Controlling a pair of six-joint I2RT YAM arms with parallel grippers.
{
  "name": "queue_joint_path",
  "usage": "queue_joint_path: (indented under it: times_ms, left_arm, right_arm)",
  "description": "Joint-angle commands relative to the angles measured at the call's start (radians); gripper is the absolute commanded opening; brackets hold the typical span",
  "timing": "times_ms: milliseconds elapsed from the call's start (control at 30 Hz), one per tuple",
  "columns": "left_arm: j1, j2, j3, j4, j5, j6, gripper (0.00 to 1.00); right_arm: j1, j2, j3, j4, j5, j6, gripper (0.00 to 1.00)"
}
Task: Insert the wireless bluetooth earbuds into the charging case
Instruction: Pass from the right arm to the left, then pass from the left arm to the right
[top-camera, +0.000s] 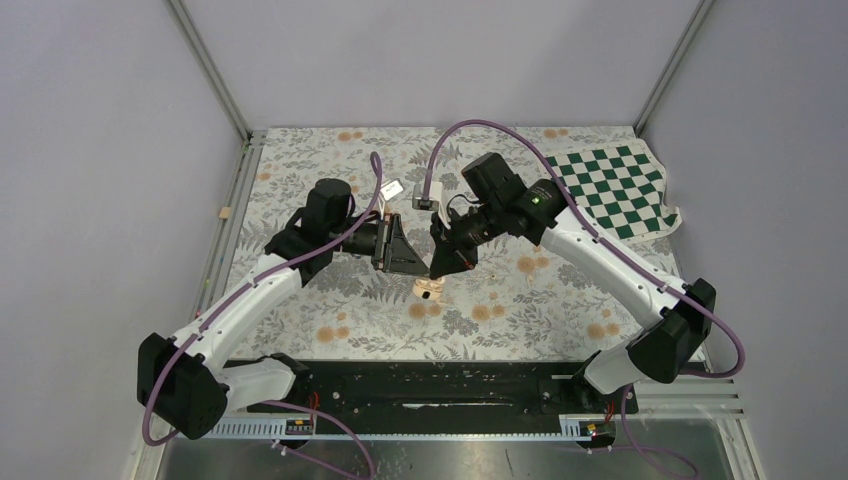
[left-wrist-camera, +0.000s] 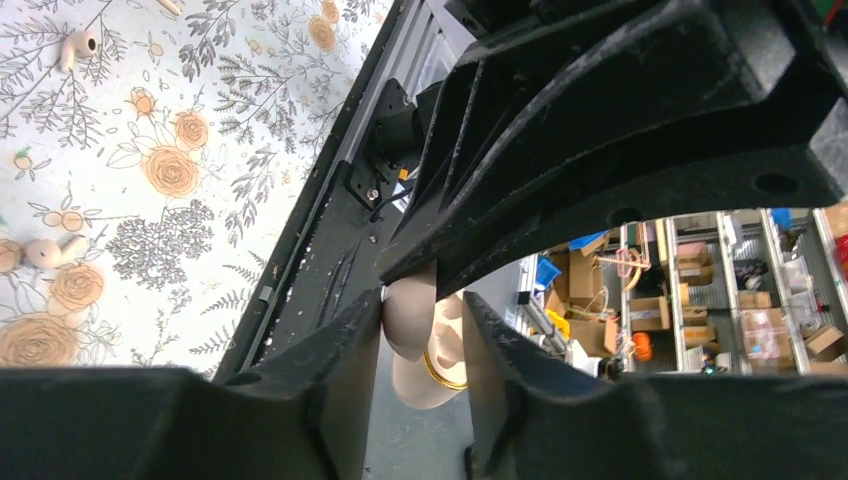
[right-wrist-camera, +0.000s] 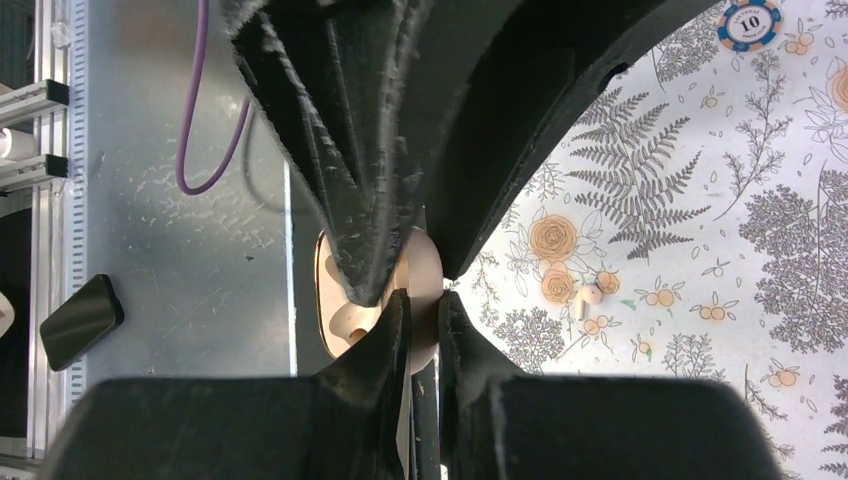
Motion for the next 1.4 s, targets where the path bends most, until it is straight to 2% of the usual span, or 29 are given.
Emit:
queue_joint_path:
  times_ms: [0,233,333,367,433,467,733,800,833,933,1000,1100,1167,1200,1267,1333,1367]
  left_arm:
    - [-0.005,0.002,0.038,0.07,0.006,-0.008,0.29]
    - [-0.005,0.003,0.028,0.099,0.009,-0.031,0.03]
    - [-0.005,0.001,0.025,0.103,0.007,-0.034,0.0]
    - [-0.005,0.0,0.024,0.105,0.006,-0.034,0.0]
    - [-0.005,-0.005,0.024,0.106,0.006,-0.035,0.0]
    - [-0.004,-0.007,0.023,0.105,0.006,-0.034,0.0]
    - [0.003,-0.017,0.046,0.013,-0.032,0.033,0.0]
    - [0.01,-0.022,0.049,0.006,-0.044,0.041,0.0]
    - [0.013,-0.024,0.051,0.002,-0.054,0.047,0.0]
    - [0.021,-0.041,0.054,0.0,-0.109,0.06,0.0]
    - [0.021,-0.063,0.05,0.012,-0.184,0.057,0.0]
    - [0.021,-0.129,0.004,0.095,-0.364,0.017,0.0]
    - [0.021,-0.198,-0.066,0.202,-0.529,-0.043,0.0]
    - [0.021,-0.237,-0.115,0.286,-0.6,-0.083,0.0]
    - [0.02,-0.305,-0.207,0.421,-0.748,-0.128,0.0]
    - [0.019,-0.337,-0.258,0.486,-0.86,-0.159,0.0]
    - [0.018,-0.344,-0.275,0.507,-0.9,-0.171,0.0]
  right_arm:
    - [0.005,0.002,0.043,-0.018,-0.026,-0.008,0.0]
    - [0.004,0.003,0.041,-0.022,-0.03,-0.01,0.0]
    - [0.005,0.003,0.04,-0.023,-0.022,-0.003,0.0]
    - [0.005,0.003,0.041,-0.022,-0.012,0.005,0.1]
    - [0.003,0.002,0.042,-0.006,0.036,0.044,0.36]
    - [0.003,-0.004,0.041,0.008,0.068,0.064,0.44]
    - [-0.004,-0.129,-0.001,0.155,0.376,0.193,0.83]
    - [-0.011,-0.193,-0.043,0.234,0.419,0.235,0.97]
    - [-0.015,-0.229,-0.071,0.281,0.465,0.265,0.99]
    - [-0.027,-0.341,-0.158,0.402,0.638,0.419,1.0]
    - [-0.052,-0.389,-0.178,0.404,0.759,0.636,0.99]
    - [-0.116,-0.414,-0.178,0.36,0.729,0.86,1.0]
    - [-0.118,-0.458,-0.257,0.403,0.77,1.042,1.0]
    - [-0.119,-0.5,-0.34,0.475,0.774,1.143,1.0]
    - [-0.119,-0.593,-0.56,0.738,0.747,1.364,0.95]
    - [-0.118,-0.608,-0.758,1.097,0.713,1.545,0.91]
    - [-0.116,-0.587,-0.798,1.177,0.701,1.6,0.91]
